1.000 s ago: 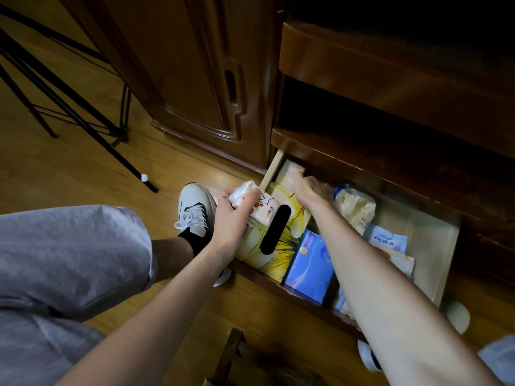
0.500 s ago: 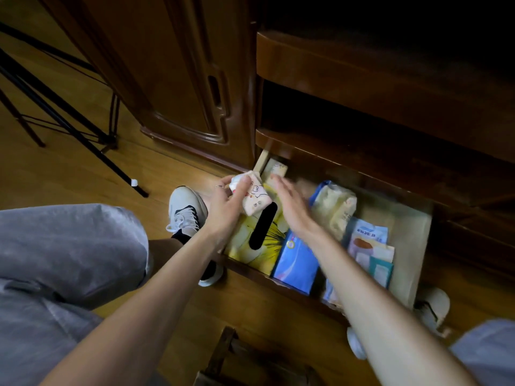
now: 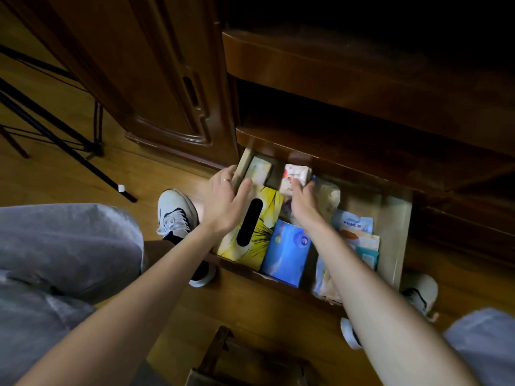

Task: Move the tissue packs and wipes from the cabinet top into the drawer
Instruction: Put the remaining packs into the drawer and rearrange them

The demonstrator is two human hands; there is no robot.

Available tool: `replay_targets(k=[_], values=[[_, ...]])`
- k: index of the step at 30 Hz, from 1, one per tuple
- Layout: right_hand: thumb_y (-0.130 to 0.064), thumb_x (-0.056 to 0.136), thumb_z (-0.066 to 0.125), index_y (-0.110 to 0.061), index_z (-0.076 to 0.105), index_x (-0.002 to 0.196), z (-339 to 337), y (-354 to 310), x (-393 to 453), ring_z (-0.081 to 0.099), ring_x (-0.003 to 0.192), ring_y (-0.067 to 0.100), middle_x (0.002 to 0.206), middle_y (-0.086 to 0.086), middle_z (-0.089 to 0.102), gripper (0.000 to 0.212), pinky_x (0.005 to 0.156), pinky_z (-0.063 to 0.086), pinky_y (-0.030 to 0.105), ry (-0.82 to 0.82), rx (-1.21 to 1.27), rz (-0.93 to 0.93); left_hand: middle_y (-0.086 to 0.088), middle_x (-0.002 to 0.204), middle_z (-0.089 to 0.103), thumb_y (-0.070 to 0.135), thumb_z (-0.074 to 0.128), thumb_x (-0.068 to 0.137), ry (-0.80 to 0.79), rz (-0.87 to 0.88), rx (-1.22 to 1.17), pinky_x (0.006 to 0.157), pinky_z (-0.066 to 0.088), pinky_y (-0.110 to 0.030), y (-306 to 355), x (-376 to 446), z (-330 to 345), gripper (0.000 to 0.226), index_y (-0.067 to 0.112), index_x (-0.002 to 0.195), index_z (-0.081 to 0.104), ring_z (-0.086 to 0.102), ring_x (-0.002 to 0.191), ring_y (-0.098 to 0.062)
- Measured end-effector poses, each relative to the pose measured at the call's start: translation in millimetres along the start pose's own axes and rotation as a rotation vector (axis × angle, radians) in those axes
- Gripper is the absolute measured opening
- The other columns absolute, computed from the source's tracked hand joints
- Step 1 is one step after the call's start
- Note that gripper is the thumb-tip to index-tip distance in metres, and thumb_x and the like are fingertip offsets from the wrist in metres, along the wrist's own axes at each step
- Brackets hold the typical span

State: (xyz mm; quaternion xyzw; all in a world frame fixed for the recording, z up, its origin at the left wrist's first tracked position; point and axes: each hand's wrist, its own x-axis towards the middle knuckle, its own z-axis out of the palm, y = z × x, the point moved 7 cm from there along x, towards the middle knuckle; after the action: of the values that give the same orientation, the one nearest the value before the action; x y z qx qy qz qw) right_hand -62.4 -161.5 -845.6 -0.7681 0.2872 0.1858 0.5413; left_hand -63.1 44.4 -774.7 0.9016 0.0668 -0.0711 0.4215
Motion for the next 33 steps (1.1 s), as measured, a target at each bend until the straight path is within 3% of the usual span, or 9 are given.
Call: replay_targets(k=[3, 8, 15, 18, 20, 22, 25, 29, 33], values=[[-0.049, 0.102, 0.030, -0.010, 0.032, 0.142, 8, -1, 20, 0.048, 0.128, 0.036, 0.145, 0.017, 0.047, 0.056, 0.103, 0.039, 0.045, 0.050, -0.120, 0.047, -0.015, 0.151, 0.043, 0.041, 0.049, 0.105, -0.065, -0.071, 0.058, 0.109, 0.021, -0.025, -30, 2, 11, 0.062, 0.008, 0.156, 0.034, 0.032, 0.142, -0.027], [-0.043, 0.103, 0.031, -0.004, 0.042, 0.143, 31, -3, 46, 0.036, 0.140, 0.041, 0.151, 0.022, 0.043, 0.057, 0.116, 0.026, 0.047, 0.011, -0.370, 0.178, -0.012, 0.158, 0.035, 0.059, 0.037, 0.103, -0.203, -0.143, 0.180, 0.119, 0.025, -0.054, -62, -14, 33, 0.076, 0.016, 0.162, 0.013, 0.028, 0.147, -0.031], [-0.053, 0.099, 0.036, -0.013, 0.057, 0.135, 29, -9, 62, 0.031, 0.140, 0.037, 0.148, 0.012, 0.047, 0.058, 0.117, 0.021, 0.047, 0.035, -0.767, 0.175, -0.009, 0.157, 0.036, 0.066, 0.032, 0.099, -0.155, -0.112, 0.269, 0.119, 0.025, -0.056, -59, -14, 34, 0.079, 0.019, 0.160, 0.013, 0.028, 0.146, -0.029], [-0.059, 0.098, 0.034, -0.014, 0.060, 0.134, 16, -14, 51, 0.035, 0.137, 0.036, 0.146, 0.016, 0.048, 0.063, 0.115, 0.025, 0.048, 0.087, -0.807, 0.041, -0.011, 0.157, 0.036, 0.066, 0.031, 0.099, -0.131, -0.101, 0.279, 0.119, 0.025, -0.054, -59, -14, 33, 0.080, 0.017, 0.160, 0.014, 0.030, 0.145, -0.029], [-0.050, 0.099, 0.039, -0.021, 0.061, 0.134, -6, -20, 33, 0.039, 0.132, 0.033, 0.143, 0.012, 0.052, 0.050, 0.110, 0.030, 0.046, 0.243, -0.758, -0.164, -0.011, 0.156, 0.037, 0.068, 0.029, 0.099, -0.123, -0.094, 0.277, 0.119, 0.025, -0.054, -60, -14, 33, 0.081, 0.017, 0.159, 0.014, 0.031, 0.144, -0.030], [-0.034, 0.097, 0.047, -0.024, 0.059, 0.136, -32, -13, 15, 0.038, 0.131, 0.031, 0.145, 0.007, 0.052, 0.042, 0.109, 0.030, 0.045, 0.359, -0.746, -0.358, -0.011, 0.155, 0.039, 0.068, 0.028, 0.098, -0.113, -0.091, 0.284, 0.119, 0.026, -0.054, -59, -14, 33, 0.082, 0.016, 0.159, 0.015, 0.033, 0.143, -0.030], [-0.021, 0.093, 0.055, -0.024, 0.045, 0.148, -64, 18, 10, 0.028, 0.143, 0.033, 0.157, 0.008, 0.037, 0.057, 0.114, 0.029, 0.049, 0.348, -0.854, -0.440, -0.012, 0.153, 0.041, 0.067, 0.030, 0.099, -0.111, -0.092, 0.285, 0.118, 0.027, -0.053, -59, -15, 33, 0.081, 0.015, 0.160, 0.016, 0.034, 0.143, -0.031], [-0.034, 0.091, 0.069, -0.023, 0.012, 0.159, -86, 59, 33, 0.021, 0.150, 0.035, 0.162, 0.014, 0.027, 0.090, 0.116, 0.029, 0.053, 0.260, -0.634, -0.140, -0.011, 0.155, 0.039, 0.064, 0.034, 0.100, -0.132, -0.094, 0.267, 0.118, 0.028, -0.052, -59, -15, 32, 0.080, 0.016, 0.160, 0.014, 0.031, 0.144, -0.030], [-0.033, 0.088, 0.074, -0.025, 0.017, 0.159, -67, 52, 61, 0.034, 0.143, 0.037, 0.158, 0.014, 0.037, 0.091, 0.109, 0.037, 0.048, 0.169, -0.602, -0.092, -0.012, 0.154, 0.040, 0.061, 0.036, 0.102, -0.140, -0.089, 0.276, 0.117, 0.027, -0.050, -56, -15, 30, 0.078, 0.016, 0.161, 0.013, 0.030, 0.143, -0.030]])
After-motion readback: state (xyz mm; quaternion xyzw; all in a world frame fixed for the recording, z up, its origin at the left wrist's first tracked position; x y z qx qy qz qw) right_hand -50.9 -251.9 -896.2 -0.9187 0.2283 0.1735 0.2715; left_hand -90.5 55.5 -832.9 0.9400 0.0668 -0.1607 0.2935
